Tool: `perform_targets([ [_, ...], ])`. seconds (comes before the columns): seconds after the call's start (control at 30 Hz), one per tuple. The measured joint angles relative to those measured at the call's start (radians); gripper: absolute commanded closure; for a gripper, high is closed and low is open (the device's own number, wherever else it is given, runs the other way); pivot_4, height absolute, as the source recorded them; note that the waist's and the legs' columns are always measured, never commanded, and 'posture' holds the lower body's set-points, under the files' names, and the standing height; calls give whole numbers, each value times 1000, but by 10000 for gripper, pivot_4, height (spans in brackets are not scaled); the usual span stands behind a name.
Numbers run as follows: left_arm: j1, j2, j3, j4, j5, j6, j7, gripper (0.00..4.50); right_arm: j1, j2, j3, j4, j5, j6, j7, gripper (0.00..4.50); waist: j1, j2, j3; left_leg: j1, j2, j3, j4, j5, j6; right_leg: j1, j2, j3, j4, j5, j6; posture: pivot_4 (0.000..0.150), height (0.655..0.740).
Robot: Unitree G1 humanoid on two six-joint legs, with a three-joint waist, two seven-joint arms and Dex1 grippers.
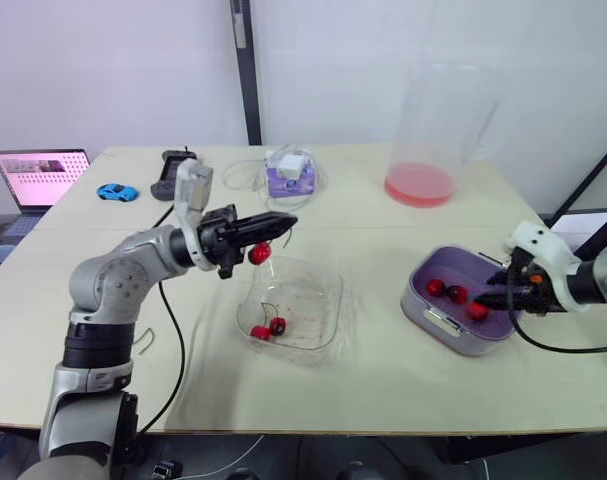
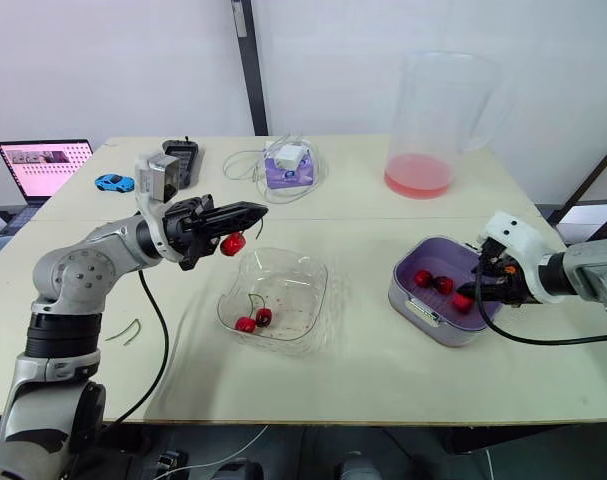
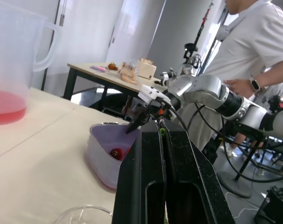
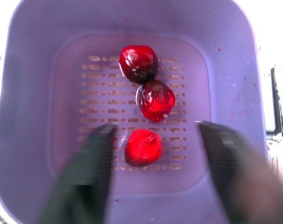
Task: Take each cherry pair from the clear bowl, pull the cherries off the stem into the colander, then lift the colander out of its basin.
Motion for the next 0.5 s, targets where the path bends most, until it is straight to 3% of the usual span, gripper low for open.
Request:
perform_targets([
  [0.03,0,0,0,0,0,0,0,45000,-5,-9,-1,-2,-7,-4,5,1357,0,0,0,0,0,0,0,0,0,0,0,0,0,0,0,1500,7332],
  [0.23,-3,-3,1,4,-2,0,0,45000,-73,-16,-44,-54,43,36,51,1357,-3,0,0,0,0,0,0,0,0,0,0,0,0,0,0,1500,7332],
  [0.37,-21,-12,0,9,-5,2,0,45000,-242,189,-122,-190,255,161,24,1357,-4,0,0,1,1,-1,0,0,0,0,1,-1,1,0,0,1500,7332],
  [0.5,-23,-8,1,15,-3,2,-5,45000,-257,321,-103,-266,321,195,-42,1357,9,-1,0,-1,0,-1,1,0,-1,1,-1,-2,-1,0,0,1500,7332],
])
